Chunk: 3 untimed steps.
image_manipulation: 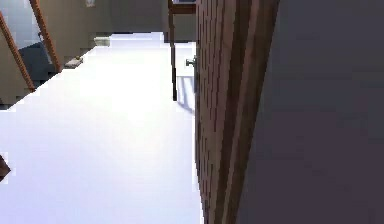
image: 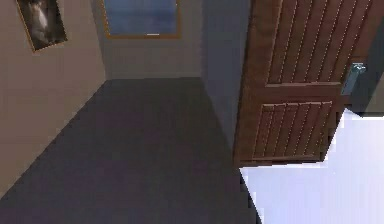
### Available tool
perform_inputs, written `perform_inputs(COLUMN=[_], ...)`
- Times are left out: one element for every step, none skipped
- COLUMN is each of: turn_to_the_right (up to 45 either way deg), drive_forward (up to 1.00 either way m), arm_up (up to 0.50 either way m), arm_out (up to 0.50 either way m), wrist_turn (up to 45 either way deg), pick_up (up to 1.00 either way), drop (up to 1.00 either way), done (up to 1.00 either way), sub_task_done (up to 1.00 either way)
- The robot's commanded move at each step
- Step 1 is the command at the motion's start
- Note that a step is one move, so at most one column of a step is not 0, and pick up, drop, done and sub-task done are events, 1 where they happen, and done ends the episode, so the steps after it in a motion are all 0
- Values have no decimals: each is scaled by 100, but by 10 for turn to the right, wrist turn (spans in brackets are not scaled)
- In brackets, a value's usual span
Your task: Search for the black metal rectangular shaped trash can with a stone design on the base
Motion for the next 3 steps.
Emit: perform_inputs(turn_to_the_right=[450,150,0], drive_forward=[0,0,15], arm_up=[0,0,0], arm_out=[0,0,0], wrist_turn=[0,0,0], pick_up=[0,0,0], drop=[0,0,0], done=[0,0,0], sub_task_done=[0,0,0])
